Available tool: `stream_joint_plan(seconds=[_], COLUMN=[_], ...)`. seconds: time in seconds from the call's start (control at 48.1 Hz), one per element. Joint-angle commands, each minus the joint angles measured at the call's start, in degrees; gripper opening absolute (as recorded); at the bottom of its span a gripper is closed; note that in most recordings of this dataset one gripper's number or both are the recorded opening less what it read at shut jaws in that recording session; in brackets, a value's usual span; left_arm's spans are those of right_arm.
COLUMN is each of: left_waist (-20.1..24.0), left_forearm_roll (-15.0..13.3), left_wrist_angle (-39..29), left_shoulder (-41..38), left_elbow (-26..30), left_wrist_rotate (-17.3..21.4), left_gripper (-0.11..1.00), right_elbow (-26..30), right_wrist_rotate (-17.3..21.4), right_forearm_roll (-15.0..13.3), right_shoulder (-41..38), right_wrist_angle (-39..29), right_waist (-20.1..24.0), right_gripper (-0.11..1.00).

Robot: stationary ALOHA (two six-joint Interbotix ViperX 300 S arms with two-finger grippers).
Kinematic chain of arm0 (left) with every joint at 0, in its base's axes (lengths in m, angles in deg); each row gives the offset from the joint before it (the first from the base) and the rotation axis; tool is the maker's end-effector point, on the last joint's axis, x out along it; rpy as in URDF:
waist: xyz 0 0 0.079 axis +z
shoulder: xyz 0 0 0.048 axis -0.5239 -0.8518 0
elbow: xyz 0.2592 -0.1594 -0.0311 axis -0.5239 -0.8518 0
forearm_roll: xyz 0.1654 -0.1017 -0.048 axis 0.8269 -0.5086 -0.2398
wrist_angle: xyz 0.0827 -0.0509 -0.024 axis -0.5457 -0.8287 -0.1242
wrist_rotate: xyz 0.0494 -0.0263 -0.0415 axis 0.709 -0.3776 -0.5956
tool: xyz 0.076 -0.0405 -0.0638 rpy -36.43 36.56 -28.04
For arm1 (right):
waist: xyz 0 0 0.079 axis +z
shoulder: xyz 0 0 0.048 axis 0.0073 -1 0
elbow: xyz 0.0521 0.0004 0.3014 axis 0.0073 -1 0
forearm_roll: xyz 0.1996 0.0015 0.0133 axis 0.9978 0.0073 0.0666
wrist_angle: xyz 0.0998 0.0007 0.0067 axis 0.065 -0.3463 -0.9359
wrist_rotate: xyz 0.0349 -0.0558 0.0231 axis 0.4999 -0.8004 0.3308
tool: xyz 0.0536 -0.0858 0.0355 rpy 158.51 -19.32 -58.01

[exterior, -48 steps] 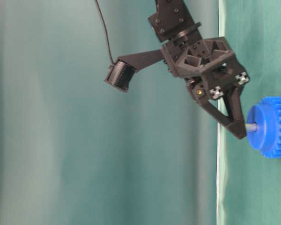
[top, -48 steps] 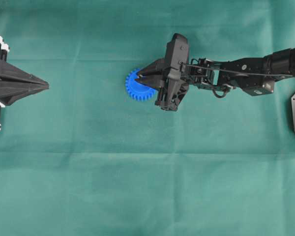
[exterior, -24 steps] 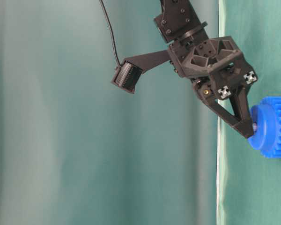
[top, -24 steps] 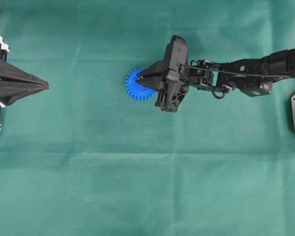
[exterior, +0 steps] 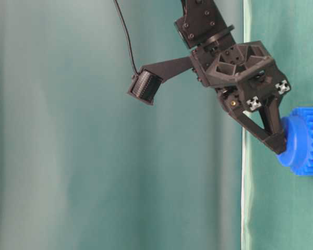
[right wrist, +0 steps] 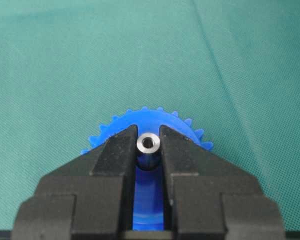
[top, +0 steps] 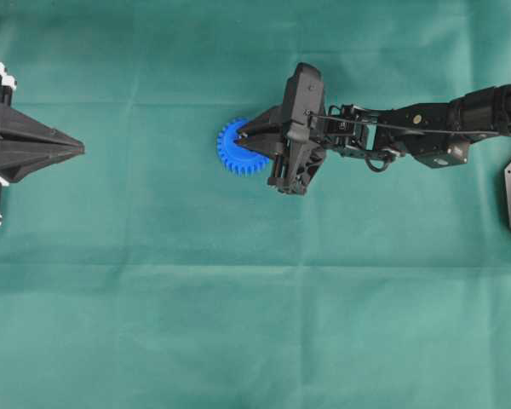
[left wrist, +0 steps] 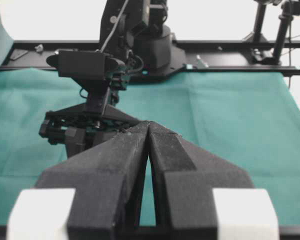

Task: Insert the shaft placed at a random location into the center hole of the medium gear at another random location.
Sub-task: 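Lower the shaft with the right gripper into the gear's center hole, then open the right gripper and raise it away from the gear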

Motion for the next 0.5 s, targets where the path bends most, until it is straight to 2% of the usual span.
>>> stream_joint_plan(seconds=[0.0,0.333,0.395,0.478], left_waist=[0.1,0.1,0.1,0.1], left_forearm_roll=[0.2,0.1,0.2,0.2], left_wrist_angle=[0.4,0.4,0.4,0.4], left_shoulder=[-0.4,-0.4,-0.4,-0.4], left_elbow=[1.3,1.3,1.3,1.3], left_wrist_rotate=[0.1,0.1,0.0,0.1], left_gripper=[0.0,0.0,0.0,0.0], right_elbow=[0.7,1.0,1.1,1.3], right_wrist_rotate=[0.0,0.1,0.1,0.1], right_forearm_roll=[0.1,0.2,0.4,0.8], right_shoulder=[0.5,0.5,0.5,0.5], right_wrist_angle=[0.3,0.0,0.0,-0.1], right_waist=[0.2,0.3,0.3,0.3], right_gripper=[0.14,0.16,0.3,0.56])
